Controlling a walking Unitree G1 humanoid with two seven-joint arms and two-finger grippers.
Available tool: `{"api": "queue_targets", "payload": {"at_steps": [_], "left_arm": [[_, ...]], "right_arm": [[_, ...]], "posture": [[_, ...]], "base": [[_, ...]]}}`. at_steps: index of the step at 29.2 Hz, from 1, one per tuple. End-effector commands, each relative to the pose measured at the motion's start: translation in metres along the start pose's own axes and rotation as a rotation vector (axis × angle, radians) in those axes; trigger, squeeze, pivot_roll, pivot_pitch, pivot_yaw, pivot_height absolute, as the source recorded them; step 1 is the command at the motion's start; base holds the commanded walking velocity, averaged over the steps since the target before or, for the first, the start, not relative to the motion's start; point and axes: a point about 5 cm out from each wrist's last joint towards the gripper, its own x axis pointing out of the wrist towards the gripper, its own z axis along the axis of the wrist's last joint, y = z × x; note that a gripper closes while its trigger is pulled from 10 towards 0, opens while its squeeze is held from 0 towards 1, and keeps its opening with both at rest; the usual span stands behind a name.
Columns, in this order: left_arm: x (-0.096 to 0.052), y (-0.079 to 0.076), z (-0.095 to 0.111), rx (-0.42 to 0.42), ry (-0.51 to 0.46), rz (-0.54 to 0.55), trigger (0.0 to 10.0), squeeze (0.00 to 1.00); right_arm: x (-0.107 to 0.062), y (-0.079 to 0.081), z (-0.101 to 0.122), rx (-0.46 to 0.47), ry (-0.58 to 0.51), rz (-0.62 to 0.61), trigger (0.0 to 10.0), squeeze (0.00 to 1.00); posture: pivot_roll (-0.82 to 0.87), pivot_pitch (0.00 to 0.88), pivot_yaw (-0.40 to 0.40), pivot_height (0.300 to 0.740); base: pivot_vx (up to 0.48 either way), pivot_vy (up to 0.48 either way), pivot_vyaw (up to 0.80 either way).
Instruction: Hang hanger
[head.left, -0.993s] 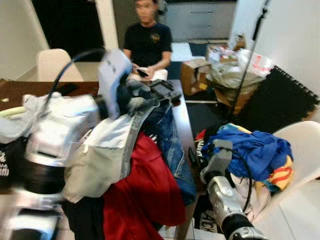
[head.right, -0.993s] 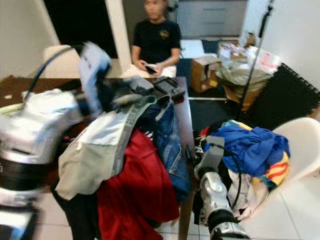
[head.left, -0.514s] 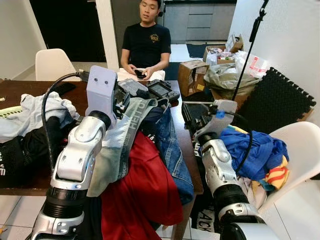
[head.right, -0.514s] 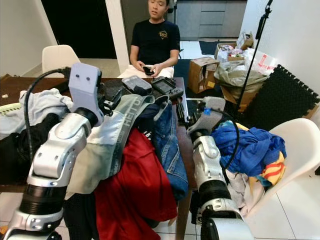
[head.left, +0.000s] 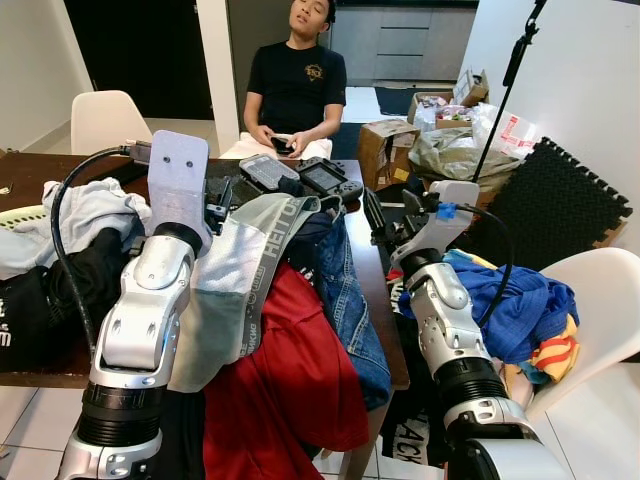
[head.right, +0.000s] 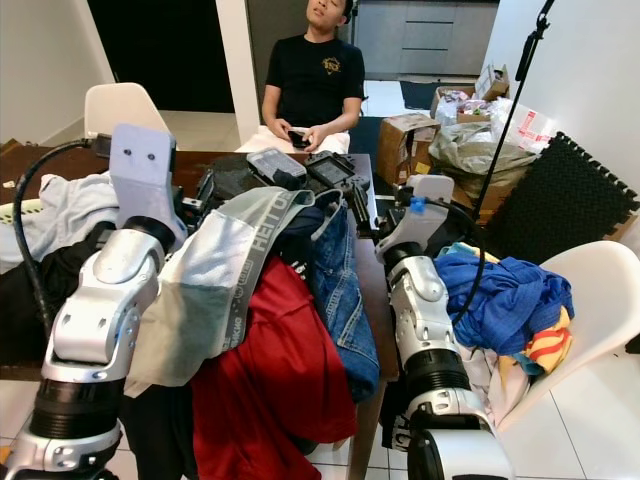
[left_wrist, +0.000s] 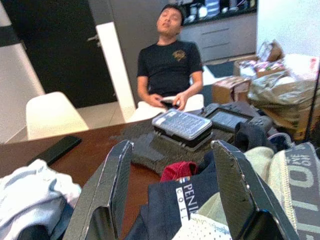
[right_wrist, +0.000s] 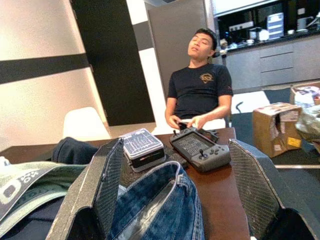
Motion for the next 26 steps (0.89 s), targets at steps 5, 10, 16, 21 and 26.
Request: {"api": "queue_targets", "payload": {"at_steps": [5, 10, 16, 21, 26], "left_arm": [[-0.0018, 0.0029, -0.0029, -0.006, 0.026, 0.024, 10.0, 0.0], [-0.0017, 0.0031, -0.0027, -0.006, 0.027, 0.025, 10.0, 0.0], [-0.0019, 0.0055, -0.0024, -0.01, 0.031, 0.031, 10.0, 0.0], [-0.0021, 0.0069, -0.0012, -0.011, 0.03, 0.035, 10.0, 0.0], [-0.002, 0.0094, -0.0001, -0.01, 0.03, 0.044, 10.0, 0.0]], "right_arm": [[-0.0008, 0.0037, -0.0017, 0.025, 0.01, 0.006, 10.0, 0.0], [-0.0008, 0.0037, -0.0017, 0.027, 0.011, 0.006, 10.0, 0.0], [-0.0029, 0.0035, -0.0026, 0.032, 0.023, 0.003, 10.0, 0.0], [-0.0029, 0.004, -0.0028, 0.034, 0.026, 0.004, 10.0, 0.0], [-0.0033, 0.0052, -0.0034, 0.037, 0.028, 0.003, 10.0, 0.0]], "posture": [[0.1, 0.0, -0.042, 0.74], [0.1, 0.0, -0.042, 0.74], [0.1, 0.0, -0.042, 0.74], [0.11, 0.0, -0.042, 0.74], [0.11, 0.0, -0.039, 0.74]], "base": [[0.0, 0.395, 0.0], [0.0, 0.401, 0.0], [0.0, 0.41, 0.0], [0.0, 0.411, 0.0], [0.0, 0.245, 0.0]]}}
